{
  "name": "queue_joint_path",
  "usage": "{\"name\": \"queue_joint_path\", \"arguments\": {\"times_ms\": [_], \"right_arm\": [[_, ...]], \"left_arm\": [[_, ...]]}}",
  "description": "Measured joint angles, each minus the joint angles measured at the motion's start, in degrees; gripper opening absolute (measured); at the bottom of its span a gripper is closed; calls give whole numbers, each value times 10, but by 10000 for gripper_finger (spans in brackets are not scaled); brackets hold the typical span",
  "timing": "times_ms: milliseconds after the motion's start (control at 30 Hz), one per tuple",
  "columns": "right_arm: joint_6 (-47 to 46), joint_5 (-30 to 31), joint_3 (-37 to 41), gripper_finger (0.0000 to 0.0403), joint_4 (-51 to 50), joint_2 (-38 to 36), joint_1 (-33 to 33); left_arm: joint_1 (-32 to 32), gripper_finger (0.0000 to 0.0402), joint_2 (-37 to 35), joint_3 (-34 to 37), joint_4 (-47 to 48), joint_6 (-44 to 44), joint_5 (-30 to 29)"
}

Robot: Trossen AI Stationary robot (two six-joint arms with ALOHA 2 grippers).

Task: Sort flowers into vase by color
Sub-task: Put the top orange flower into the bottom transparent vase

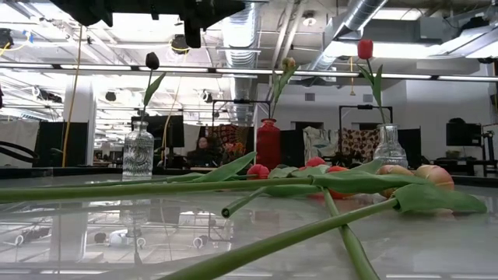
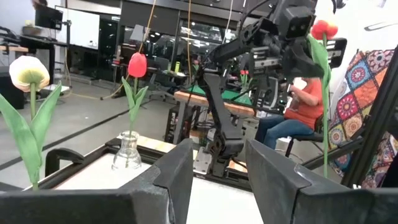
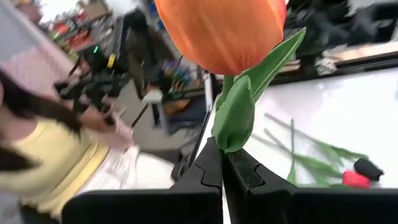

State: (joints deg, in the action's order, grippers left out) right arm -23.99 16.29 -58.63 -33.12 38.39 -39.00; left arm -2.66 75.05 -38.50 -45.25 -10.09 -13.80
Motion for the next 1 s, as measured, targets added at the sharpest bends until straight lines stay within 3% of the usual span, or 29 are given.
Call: {"name": "queue_joint_path", "arguments": {"times_ms": [367,1000], "right_arm": [[0,7,0,24,-92,-17,-87],[0,20,0,25,-110,18,-97]], "left_arm": [[0,133,0,0,0,-1,-1],[0,133,0,0,0,-2,-1]]}}
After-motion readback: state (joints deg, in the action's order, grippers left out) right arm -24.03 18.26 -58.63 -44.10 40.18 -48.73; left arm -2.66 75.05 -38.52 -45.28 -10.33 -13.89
